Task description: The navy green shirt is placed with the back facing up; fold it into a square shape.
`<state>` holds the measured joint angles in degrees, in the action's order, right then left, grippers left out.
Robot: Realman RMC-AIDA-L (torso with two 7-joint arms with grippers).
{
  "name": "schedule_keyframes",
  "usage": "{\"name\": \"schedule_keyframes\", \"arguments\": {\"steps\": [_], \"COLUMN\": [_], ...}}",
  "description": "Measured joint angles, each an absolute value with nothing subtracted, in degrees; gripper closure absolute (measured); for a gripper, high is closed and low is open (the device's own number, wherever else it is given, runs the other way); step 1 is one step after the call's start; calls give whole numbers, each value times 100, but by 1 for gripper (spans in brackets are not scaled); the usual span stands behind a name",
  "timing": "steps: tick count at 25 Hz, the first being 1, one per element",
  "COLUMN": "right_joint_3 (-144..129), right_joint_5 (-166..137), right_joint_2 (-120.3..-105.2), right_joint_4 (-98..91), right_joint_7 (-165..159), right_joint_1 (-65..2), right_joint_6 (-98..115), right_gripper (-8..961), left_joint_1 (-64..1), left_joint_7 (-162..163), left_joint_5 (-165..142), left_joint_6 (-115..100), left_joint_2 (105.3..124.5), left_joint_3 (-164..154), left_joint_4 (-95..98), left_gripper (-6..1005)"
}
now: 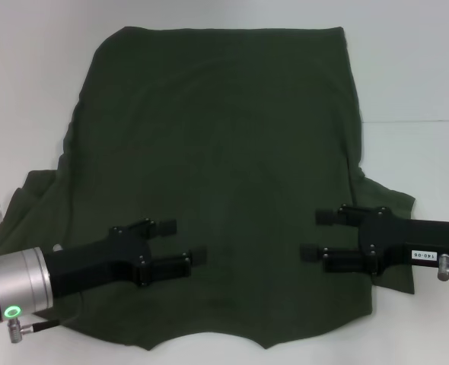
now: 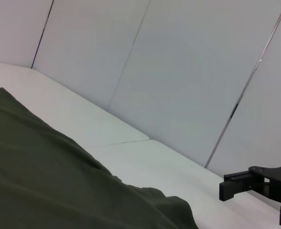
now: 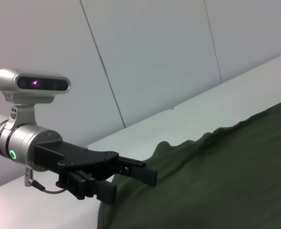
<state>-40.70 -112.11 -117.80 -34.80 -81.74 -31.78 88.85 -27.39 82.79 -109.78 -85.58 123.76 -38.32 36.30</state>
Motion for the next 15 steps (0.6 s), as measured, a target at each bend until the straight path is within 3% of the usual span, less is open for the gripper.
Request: {"name": "schedule_keyframes", "arguments": {"steps": [15], "right_joint_3": [-4042], "right_joint_5": [-11181], "right_joint_2": [-11830], "right_joint_4": [-3480], "right_joint_7": [-8165], "right_joint_1": [-3191], "right_joint_6": [8895], "right_gripper": [56], "left_joint_1": [-2733], "left_joint_7": [8385], "left_joint_5": [-10897], "left_joint_6": [-8260], "left_joint_2": [12388], "left_joint_3": [-3713], "left_joint_4": [3622], "left_gripper": [68]}}
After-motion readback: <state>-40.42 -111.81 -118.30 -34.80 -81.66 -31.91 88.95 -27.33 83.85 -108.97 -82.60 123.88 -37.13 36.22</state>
